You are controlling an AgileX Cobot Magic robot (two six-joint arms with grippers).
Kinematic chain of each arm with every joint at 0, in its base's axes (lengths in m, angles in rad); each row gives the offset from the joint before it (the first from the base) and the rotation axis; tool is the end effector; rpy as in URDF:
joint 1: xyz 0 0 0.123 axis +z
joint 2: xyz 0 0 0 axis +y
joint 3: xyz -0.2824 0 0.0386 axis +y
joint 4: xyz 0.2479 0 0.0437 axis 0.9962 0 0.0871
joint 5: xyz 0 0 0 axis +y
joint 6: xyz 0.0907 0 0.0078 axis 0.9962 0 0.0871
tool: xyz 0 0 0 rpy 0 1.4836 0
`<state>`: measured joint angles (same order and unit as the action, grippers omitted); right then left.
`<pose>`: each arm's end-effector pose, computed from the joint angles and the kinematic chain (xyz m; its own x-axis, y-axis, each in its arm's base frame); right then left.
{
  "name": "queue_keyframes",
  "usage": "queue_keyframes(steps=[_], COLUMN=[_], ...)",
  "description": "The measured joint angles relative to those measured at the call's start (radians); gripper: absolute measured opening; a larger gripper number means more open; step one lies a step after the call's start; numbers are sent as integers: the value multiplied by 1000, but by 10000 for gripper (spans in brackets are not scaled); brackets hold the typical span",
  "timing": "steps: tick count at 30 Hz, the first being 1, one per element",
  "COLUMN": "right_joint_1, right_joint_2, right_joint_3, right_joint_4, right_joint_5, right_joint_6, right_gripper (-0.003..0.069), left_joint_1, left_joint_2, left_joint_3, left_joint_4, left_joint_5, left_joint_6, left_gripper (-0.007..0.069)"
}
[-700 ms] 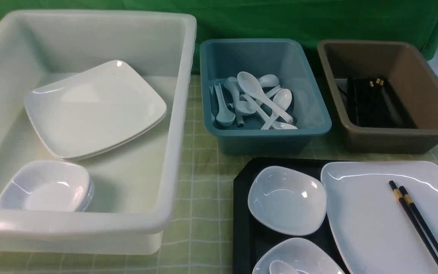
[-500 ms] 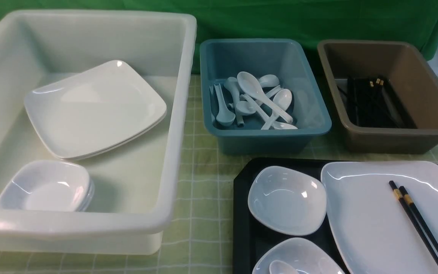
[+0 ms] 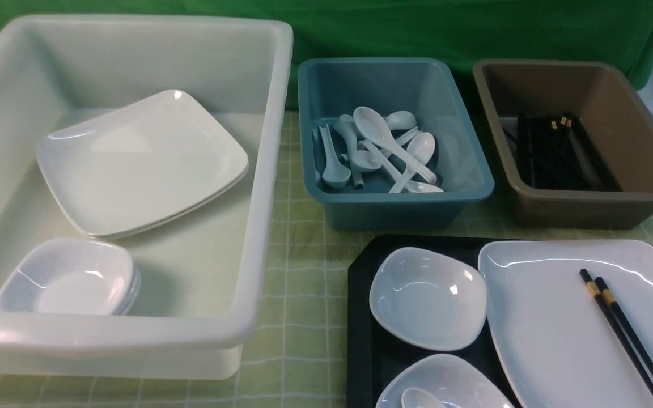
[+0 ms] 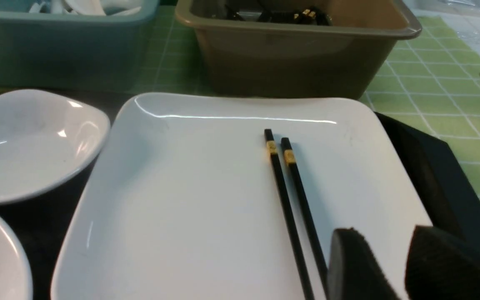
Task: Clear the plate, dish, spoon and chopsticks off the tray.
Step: Use the right arm to grab a pair of chopsticks from the plate
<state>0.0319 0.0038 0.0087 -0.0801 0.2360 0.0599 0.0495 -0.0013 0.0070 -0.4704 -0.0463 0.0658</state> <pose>0.0560 0.0001 0.1886 -0.1595 -0.0231 -0.9869 -0.0163 0.9997 -0.0207 0.0559 0.0046 0.2146 0.1401 -0.3867 -0.9115 -0.0165 0.9195 -0.3927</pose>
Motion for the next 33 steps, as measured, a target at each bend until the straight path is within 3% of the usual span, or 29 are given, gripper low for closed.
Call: queue_keyframes(steps=[3,8,9,10,12,13,15,19,20,22,24,27,28,30,33], right_joint_1=[0,0,0,0,0,0,0,0,0,0,0,0,4,16,68], right_joint_2=[0,0,0,0,0,0,0,0,0,0,0,0,0,4,54], right_joint_3=[0,0,0,0,0,0,1,1,1,1,1,1,-3,-35,-171], right_joint_4=[0,0,0,0,22,22,150,352,352,381,385,386,344,251,47], right_joint_5=[0,0,0,0,-22,-22,-133,-402,-412,-528,-554,-588,-572,-521,-343], right_joint_6=[0,0,0,0,20,20,135,510,510,610,607,627,635,637,638], right_gripper=[238,238,238,238,238,238,238,238,238,238,238,238,232,213,117], left_joint_1=[0,0,0,0,0,0,0,0,0,0,0,0,0,0,0], left_joint_2=[0,0,0,0,0,0,-2,59,66,193,247,456,545,645,786], left_joint_3=[0,0,0,0,-21,-26,-109,-401,-401,-630,-704,-916,-980,-1025,-1049], left_joint_4=[-85,-107,-84,-79,17,25,98,245,255,368,390,387,360,325,230], left_joint_5=[-112,-277,-388,-402,-545,-553,-541,-315,-301,-44,66,452,601,746,886], left_joint_6=[-55,-212,-318,-331,-478,-485,-526,-548,-548,-548,-535,-400,-324,-248,-114], left_gripper=[20,20,20,20,20,20,20,20,20,20,20,20,20,20,20])
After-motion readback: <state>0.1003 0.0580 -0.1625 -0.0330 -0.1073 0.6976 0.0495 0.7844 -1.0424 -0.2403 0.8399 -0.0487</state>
